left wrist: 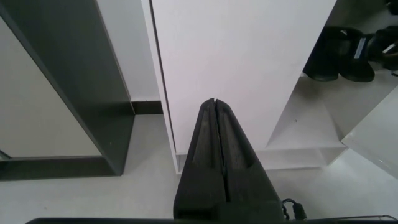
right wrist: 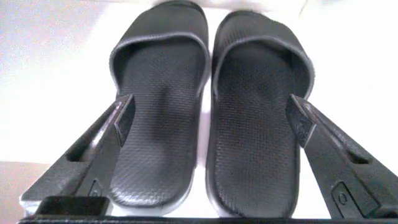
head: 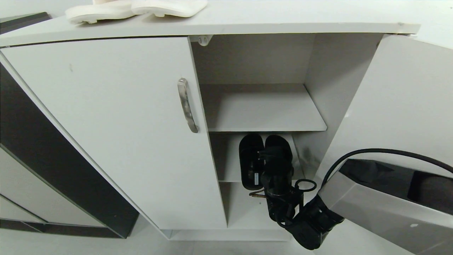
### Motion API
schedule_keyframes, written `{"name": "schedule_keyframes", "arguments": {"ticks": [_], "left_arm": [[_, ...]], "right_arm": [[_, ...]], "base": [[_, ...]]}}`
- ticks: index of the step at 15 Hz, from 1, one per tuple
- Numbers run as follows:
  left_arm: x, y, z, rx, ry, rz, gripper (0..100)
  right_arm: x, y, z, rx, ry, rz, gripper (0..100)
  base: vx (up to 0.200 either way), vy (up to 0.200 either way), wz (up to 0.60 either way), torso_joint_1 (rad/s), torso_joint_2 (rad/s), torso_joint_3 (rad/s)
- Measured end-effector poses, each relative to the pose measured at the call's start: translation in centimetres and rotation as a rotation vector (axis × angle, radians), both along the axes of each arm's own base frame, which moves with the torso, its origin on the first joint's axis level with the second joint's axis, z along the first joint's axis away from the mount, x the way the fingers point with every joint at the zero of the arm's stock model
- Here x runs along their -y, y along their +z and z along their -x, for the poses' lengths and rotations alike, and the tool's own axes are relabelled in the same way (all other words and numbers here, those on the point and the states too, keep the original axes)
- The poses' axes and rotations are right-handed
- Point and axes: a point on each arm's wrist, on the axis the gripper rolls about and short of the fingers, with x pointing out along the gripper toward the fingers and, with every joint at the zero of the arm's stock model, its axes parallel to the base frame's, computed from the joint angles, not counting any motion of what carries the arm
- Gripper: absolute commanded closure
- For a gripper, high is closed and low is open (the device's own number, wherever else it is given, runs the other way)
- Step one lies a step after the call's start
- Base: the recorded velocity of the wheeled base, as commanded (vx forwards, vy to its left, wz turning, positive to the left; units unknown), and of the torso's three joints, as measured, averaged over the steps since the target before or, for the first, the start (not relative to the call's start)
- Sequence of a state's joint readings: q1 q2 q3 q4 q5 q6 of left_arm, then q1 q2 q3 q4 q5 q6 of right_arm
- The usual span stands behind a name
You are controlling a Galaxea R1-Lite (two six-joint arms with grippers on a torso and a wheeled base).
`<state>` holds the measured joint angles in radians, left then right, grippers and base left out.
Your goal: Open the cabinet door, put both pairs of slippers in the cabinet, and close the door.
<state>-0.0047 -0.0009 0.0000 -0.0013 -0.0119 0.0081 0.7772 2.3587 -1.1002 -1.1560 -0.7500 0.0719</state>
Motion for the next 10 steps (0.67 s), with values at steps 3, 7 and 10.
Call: {"name": "schedule_keyframes", "arguments": {"ticks": [3,7,10], "left_arm": [[0.00,0.00,0.00,0.000,0.000,0.000,100],[0.00,-0.01,0.00,-0.001,0.000,0.001,100],[0.00,0.00,0.00,0.000,0.000,0.002,100]], "right_arm": [[0.12,0.55,0.54,0.004,0.007,-0.003,0],[0.25,0.65,0.87,0.000,0.006,0.005,0],[0.40,0.70,0.95,-0.002,0.004,0.007,0]], "base": [[-0.200,0.000,0.00,0.006,0.00,0.002],[-0.200,0.000,0.00,0.000,0.00,0.001],[-0.067,0.000,0.00,-0.001,0.00,0.001]]}}
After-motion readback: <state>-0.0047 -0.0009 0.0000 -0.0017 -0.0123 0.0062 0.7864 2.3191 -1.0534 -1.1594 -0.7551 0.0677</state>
